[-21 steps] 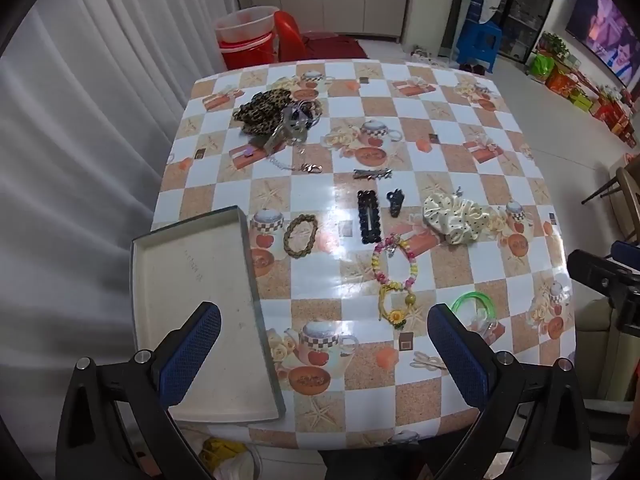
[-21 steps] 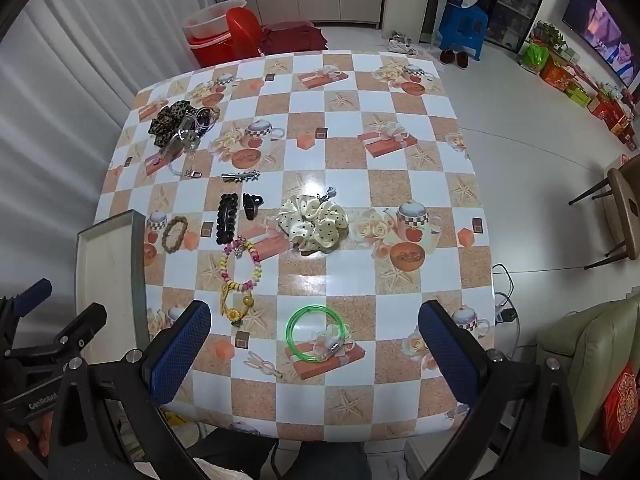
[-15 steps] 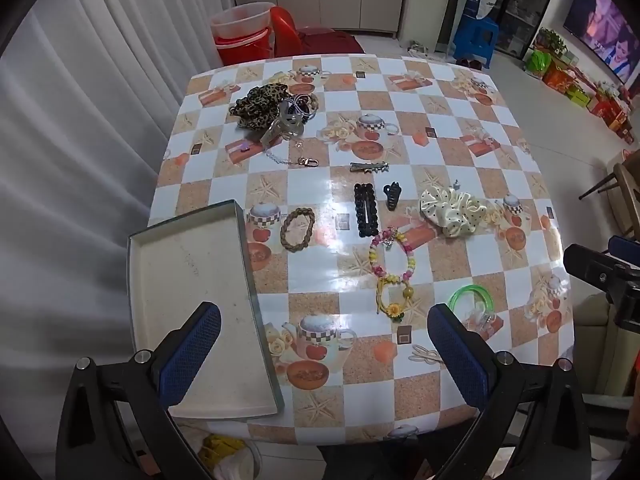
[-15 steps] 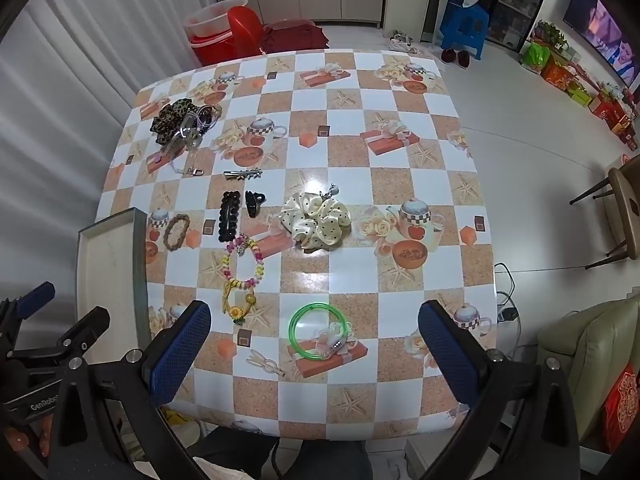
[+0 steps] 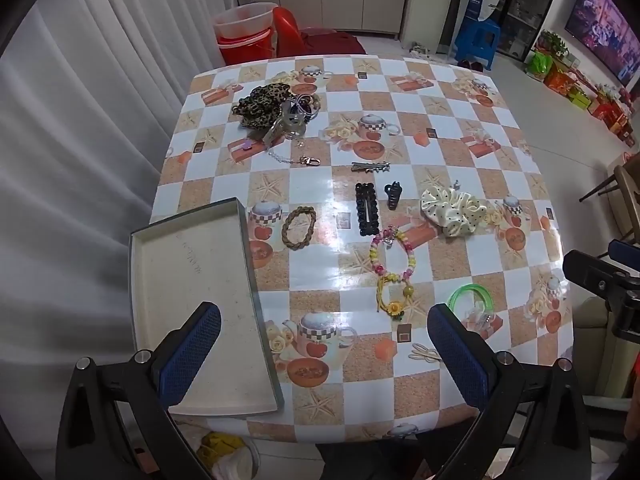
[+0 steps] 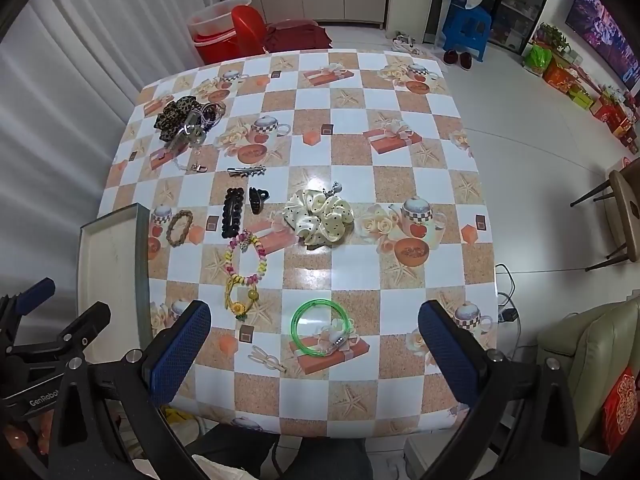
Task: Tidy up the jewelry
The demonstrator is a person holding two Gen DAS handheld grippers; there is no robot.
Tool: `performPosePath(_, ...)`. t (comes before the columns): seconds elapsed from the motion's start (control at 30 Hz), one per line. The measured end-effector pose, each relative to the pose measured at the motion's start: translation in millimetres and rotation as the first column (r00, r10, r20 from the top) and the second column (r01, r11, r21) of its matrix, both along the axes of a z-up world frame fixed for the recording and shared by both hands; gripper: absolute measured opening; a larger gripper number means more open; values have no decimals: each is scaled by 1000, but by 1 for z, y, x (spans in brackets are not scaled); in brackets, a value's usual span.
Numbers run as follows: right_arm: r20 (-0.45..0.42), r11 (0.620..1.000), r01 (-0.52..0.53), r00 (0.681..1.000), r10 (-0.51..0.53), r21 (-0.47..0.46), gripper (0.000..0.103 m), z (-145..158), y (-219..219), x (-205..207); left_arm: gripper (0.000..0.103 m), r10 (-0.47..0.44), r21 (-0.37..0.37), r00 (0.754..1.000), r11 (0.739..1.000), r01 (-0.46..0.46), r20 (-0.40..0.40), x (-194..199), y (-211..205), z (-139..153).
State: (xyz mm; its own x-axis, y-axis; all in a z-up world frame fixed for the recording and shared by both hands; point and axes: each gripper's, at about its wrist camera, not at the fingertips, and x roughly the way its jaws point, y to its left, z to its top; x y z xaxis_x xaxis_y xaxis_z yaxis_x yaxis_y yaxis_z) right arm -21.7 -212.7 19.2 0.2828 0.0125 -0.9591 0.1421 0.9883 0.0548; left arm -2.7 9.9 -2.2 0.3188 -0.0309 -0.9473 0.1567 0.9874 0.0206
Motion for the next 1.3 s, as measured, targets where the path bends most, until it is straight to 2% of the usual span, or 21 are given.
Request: performPosePath(1.3,1,1000,1,1000,-1,1,103,0,3,-3,103,-14,-4,1000,1000,14,-2,-5,-3,1)
